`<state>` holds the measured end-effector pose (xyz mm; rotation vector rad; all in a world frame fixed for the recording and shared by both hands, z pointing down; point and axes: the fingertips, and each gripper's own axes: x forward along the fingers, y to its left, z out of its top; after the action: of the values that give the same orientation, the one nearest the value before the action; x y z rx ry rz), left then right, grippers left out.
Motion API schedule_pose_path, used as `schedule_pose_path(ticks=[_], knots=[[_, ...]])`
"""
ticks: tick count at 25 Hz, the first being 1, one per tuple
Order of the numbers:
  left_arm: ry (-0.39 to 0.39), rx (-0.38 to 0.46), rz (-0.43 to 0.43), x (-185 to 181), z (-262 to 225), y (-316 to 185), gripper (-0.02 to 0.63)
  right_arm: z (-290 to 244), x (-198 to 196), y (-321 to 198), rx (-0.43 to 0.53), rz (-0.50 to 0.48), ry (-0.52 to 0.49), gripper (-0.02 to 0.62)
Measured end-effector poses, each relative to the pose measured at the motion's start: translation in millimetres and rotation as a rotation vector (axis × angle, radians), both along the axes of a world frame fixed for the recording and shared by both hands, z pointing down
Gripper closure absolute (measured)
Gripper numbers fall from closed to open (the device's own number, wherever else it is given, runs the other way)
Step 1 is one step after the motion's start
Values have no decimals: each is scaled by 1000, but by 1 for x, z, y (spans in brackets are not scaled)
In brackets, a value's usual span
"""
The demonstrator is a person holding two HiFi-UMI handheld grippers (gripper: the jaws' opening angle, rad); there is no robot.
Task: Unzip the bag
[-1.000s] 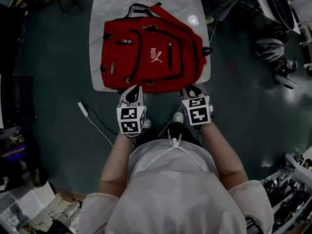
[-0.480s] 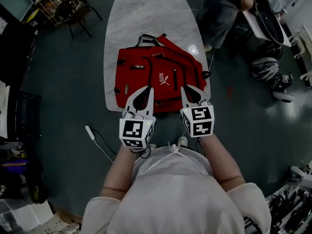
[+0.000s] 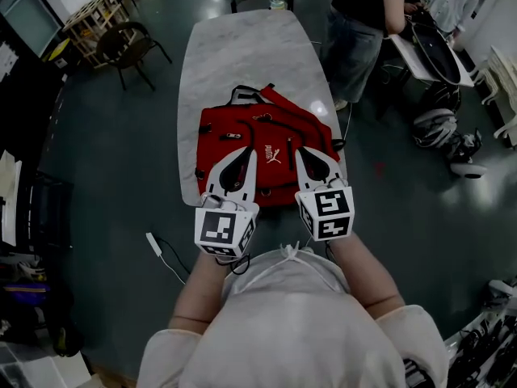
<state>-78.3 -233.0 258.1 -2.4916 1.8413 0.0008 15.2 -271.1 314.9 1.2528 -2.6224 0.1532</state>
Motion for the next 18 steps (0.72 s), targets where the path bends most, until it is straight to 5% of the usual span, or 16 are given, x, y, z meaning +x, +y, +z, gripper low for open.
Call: schedule_pose_path(ticks=[18], knots=[[11, -15, 0, 1, 6, -3, 588, 1, -10, 6, -24, -33, -23, 569]])
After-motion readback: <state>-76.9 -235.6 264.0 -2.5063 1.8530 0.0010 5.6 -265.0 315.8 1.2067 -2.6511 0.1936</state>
